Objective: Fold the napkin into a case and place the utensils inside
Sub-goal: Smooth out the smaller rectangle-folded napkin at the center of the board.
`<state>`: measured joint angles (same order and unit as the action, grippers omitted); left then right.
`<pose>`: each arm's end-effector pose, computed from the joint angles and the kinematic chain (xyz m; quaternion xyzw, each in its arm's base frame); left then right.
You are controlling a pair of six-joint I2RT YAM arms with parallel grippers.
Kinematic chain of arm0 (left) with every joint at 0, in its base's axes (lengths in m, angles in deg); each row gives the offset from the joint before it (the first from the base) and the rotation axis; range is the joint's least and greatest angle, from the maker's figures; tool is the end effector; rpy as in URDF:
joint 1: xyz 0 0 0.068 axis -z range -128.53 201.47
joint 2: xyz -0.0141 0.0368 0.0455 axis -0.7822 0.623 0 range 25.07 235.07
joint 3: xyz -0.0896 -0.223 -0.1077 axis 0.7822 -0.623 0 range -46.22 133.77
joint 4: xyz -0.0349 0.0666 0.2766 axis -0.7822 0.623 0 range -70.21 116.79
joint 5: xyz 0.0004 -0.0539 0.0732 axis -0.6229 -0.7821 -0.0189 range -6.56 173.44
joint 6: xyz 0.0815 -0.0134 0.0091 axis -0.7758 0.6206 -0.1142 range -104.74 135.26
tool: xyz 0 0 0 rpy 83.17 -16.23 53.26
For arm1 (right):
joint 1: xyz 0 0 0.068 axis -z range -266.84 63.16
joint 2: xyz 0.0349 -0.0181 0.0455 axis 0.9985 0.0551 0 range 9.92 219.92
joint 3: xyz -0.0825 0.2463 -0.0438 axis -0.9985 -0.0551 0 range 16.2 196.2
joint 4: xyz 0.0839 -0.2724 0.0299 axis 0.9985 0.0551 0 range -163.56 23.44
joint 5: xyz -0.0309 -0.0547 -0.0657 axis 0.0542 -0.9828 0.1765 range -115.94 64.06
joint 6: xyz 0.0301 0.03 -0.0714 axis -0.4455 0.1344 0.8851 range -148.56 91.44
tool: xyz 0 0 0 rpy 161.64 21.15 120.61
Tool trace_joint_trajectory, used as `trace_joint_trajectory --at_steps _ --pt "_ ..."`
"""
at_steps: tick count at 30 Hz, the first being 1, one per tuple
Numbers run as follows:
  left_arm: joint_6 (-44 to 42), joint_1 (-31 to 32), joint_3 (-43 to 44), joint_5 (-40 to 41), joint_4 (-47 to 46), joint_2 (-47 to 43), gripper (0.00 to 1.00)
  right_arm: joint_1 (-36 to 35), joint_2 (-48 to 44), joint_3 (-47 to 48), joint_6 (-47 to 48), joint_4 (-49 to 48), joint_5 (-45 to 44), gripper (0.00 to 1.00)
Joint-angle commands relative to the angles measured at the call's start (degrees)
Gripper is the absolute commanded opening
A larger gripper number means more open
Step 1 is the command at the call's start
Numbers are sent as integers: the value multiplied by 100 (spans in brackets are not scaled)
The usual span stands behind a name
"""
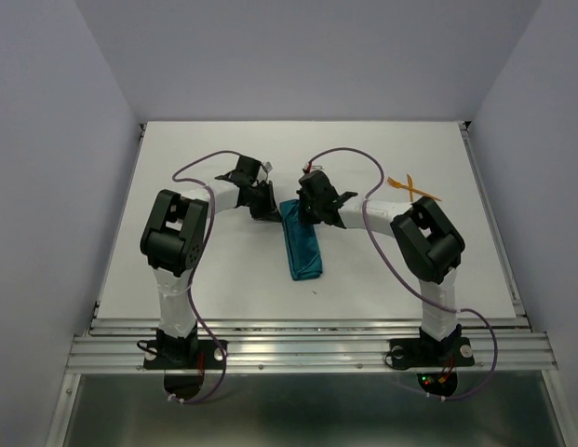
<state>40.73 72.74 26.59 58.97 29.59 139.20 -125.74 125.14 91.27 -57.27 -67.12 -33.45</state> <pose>0.4136 -0.1933 0.1021 0.0367 0.9235 -0.3125 0.2193 0.3757 0.2908 0.1082 -0.0582 0.9256 0.1548 0.3405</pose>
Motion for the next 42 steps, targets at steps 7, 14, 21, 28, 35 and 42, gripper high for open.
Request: trace_joint_trajectory --at_steps 7,14,21,28,35,42 --pt "-34 166 119 12 13 136 0 22 159 271 85 -231 654 1" --pt "-25 166 92 56 13 119 0 -91 168 377 102 -265 874 1" --pt "-34 166 40 127 22 75 0 -92 273 482 120 -354 1014 1" --pt "-60 166 -22 276 83 -31 0 -92 239 509 155 -327 1015 1" --pt "-157 166 31 566 259 -250 0 -92 -649 -70 103 -520 444 1" --pt "-218 166 57 654 356 -330 0 -92 -1194 -739 -196 -846 364 1"
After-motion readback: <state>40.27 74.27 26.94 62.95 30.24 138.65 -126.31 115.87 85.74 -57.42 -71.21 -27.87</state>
